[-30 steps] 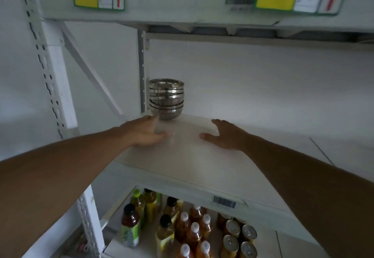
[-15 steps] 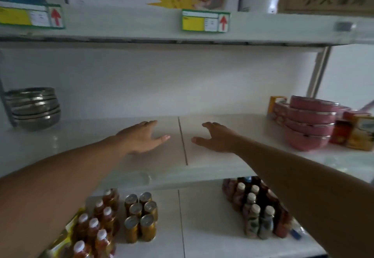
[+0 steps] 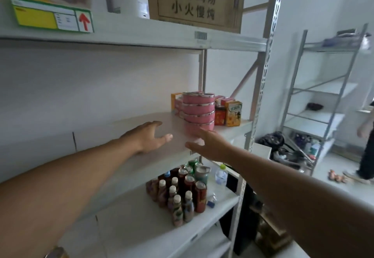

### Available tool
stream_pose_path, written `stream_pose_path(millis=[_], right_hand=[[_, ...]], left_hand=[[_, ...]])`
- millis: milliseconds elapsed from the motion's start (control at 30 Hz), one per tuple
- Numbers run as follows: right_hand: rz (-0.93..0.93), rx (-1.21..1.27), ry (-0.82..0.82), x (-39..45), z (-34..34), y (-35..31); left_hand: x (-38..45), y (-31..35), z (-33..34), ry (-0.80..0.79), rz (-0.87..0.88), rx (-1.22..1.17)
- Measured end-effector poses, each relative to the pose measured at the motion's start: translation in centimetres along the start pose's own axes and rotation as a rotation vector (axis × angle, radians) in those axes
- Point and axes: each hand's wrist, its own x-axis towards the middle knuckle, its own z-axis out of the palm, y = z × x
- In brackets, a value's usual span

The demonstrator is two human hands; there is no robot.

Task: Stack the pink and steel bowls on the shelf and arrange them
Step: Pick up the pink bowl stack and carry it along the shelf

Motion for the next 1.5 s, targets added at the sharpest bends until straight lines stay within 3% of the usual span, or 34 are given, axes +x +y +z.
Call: stream_pose_path(millis=[233, 400, 567, 900, 1033, 1167, 1300, 1500], right_hand=[[0.229, -0.105, 0.074, -2.5, -1.1, 2.9], [0.276, -0.097, 0.105, -2.3, -2.9, 4.4], [0.204, -0.011, 0.119, 0.1, -4.0, 5.7], [0.006, 0.208, -0.046, 7.1, -3.3, 9.7], [-0.069, 0.306, -0.049, 8.9, -2.6, 9.8], [-0.177, 0.402, -0.046, 10.6, -2.8, 8.1], [-0.339, 0.497, -0.045, 12.1, -2.2, 3.8], [-0.372, 0.566, -0.155, 13.6, 2.6, -4.5]], left_hand=[[3.0, 1.0, 2.3, -0.085, 0.08, -0.12], [4.1, 1.7, 3.0, -0.101, 0.085, -0.197], [6.1, 2.7, 3.9, -0.046, 0.08, -0.254], [8.5, 7.1, 4.8, 0.094, 0.208, -0.495], [8.6, 8.1, 5.4, 0.123, 0.164, -0.611], [7.9, 7.5, 3.3, 0.184, 0.055, -0.578], [5.8, 4.6, 0.4, 0.247, -0.078, -0.523], [-1.0, -2.6, -3.1, 0.353, -0.277, -0.507]])
